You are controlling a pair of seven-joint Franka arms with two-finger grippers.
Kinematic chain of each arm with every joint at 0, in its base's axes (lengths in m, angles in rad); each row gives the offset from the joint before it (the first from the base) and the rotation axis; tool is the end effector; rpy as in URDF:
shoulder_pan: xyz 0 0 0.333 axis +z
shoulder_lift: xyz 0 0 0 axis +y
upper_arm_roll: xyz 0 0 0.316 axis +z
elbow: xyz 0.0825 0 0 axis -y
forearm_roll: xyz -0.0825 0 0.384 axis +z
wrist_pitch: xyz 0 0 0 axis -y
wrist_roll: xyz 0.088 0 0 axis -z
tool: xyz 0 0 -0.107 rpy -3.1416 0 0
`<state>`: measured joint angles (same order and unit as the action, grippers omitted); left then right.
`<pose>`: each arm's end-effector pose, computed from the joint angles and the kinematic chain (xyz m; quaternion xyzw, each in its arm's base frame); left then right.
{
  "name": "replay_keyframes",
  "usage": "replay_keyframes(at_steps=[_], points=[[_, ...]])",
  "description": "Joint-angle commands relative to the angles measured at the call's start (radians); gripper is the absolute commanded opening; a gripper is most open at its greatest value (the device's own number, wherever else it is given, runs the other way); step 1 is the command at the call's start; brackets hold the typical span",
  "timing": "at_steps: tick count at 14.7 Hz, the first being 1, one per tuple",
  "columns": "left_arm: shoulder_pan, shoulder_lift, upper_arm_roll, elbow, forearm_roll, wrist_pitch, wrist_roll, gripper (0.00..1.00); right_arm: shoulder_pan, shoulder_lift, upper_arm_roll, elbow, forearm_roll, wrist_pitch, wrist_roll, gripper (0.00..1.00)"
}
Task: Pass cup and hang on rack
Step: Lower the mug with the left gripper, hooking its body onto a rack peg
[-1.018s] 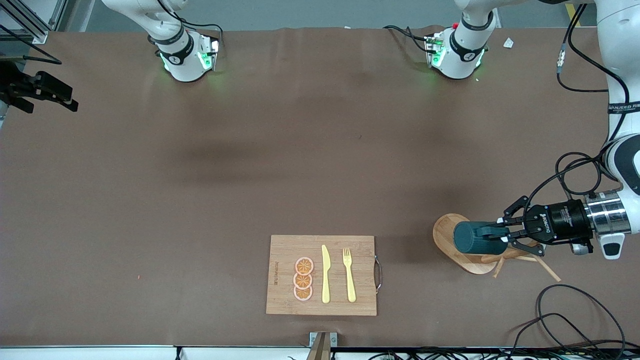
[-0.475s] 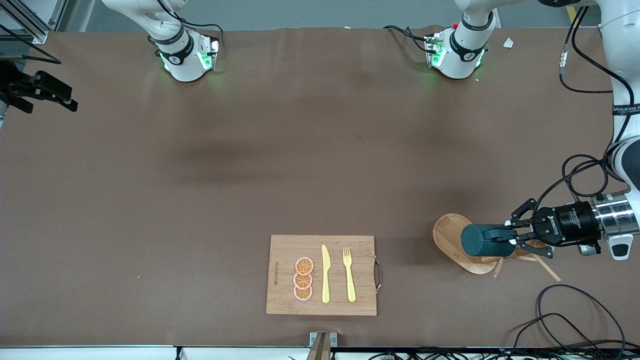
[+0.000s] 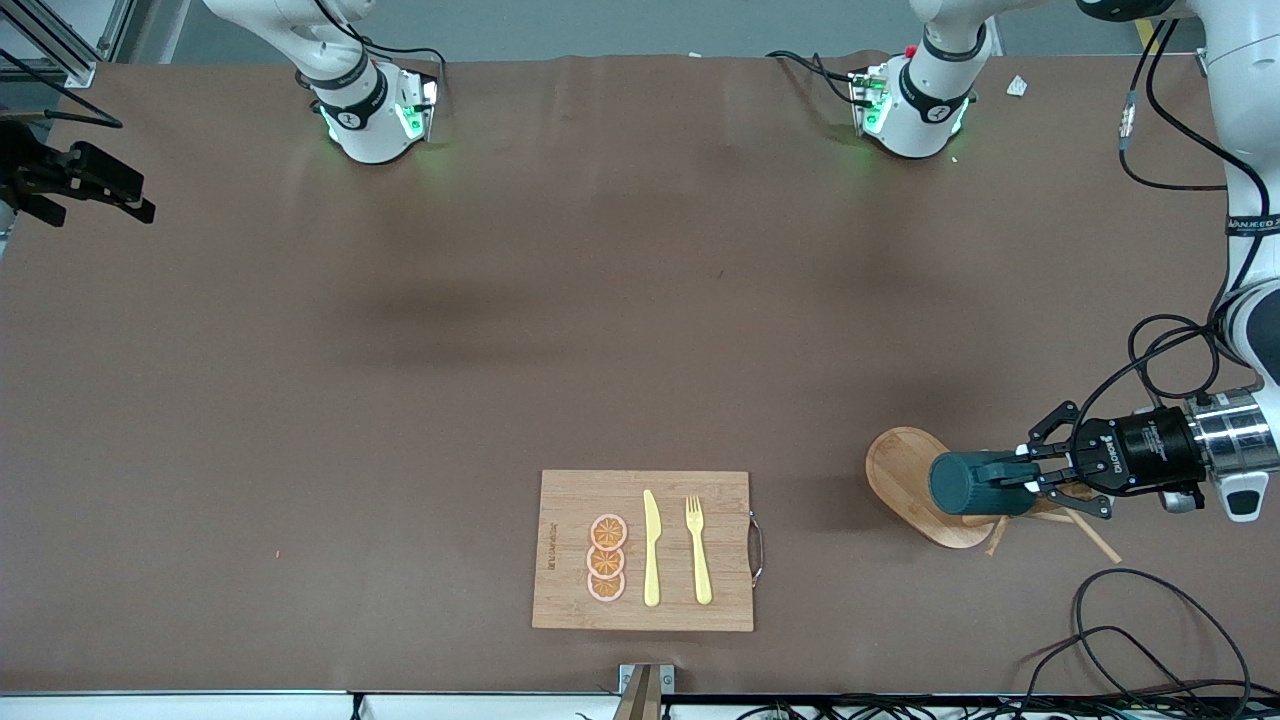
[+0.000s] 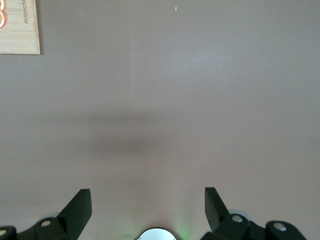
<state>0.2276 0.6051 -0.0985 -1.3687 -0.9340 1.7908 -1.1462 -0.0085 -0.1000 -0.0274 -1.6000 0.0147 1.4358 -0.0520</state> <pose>0.7156 0.0393 0.3872 0.6186 0.6361 -0.2914 0.3575 0.5084 -0.0173 0.6527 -0.9994 -0.0089 0.0317 0.0101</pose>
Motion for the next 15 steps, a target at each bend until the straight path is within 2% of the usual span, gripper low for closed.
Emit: replay_keyframes(at_steps=[1, 6, 12, 13, 14, 15], points=[[0.029, 0.013, -0.009, 0.013, -0.055, -0.014, 0.045, 0.02, -0.008, -0.026, 0.009, -0.018, -0.013, 0.005, -0.014, 1.00], [0.029, 0.013, -0.009, 0.011, -0.055, -0.014, 0.045, 0.05, -0.007, -0.026, 0.011, -0.017, -0.013, 0.005, -0.014, 1.00], [0.036, 0.028, -0.010, 0.013, -0.058, -0.014, 0.045, 0.37, -0.007, -0.026, 0.011, -0.017, -0.015, 0.008, -0.016, 1.00], [0.036, 0.033, -0.010, 0.014, -0.058, -0.013, 0.045, 0.48, -0.007, -0.026, 0.011, -0.017, -0.018, 0.008, -0.016, 1.00], [0.036, 0.035, -0.012, 0.014, -0.058, -0.014, 0.045, 0.64, -0.007, -0.026, 0.011, -0.017, -0.030, 0.011, -0.016, 1.00], [0.035, 0.032, -0.015, 0.017, -0.057, -0.013, 0.045, 1.00, -0.005, -0.024, 0.011, -0.017, -0.033, 0.014, -0.016, 1.00]])
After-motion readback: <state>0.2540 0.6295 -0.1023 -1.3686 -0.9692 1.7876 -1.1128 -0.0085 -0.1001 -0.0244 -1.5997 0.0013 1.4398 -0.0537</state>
